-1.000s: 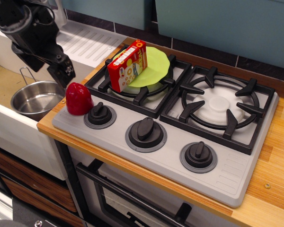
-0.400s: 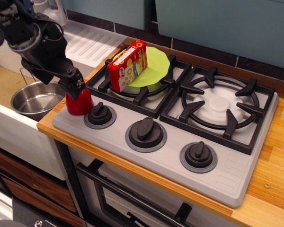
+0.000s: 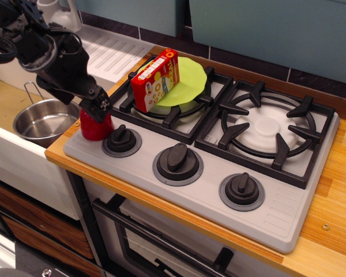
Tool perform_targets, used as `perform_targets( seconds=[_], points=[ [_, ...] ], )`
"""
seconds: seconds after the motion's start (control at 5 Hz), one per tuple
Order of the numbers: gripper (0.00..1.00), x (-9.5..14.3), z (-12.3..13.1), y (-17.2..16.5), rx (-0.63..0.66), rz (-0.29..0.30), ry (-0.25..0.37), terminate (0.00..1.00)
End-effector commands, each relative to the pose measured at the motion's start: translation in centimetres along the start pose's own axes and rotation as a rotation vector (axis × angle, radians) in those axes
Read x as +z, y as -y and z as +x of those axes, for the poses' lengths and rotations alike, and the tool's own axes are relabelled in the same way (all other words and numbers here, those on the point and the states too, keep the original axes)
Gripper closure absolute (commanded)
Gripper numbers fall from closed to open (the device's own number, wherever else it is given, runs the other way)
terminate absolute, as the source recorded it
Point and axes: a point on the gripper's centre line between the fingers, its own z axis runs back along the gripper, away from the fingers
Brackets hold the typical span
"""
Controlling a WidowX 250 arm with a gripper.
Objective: Put cereal on plate and sweetpotato in pot or pan in sink
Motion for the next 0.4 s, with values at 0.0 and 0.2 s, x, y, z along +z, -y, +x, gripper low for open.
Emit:
perform_targets(
  seconds=[0.0, 0.2],
  points=[
    [0.0, -0.48, 0.72, -0.6, -0.022, 0.002, 0.038, 0.0],
    [0.0, -1.14, 0.45, -0.61, -0.013, -0.007, 0.035, 0.0]
  ],
)
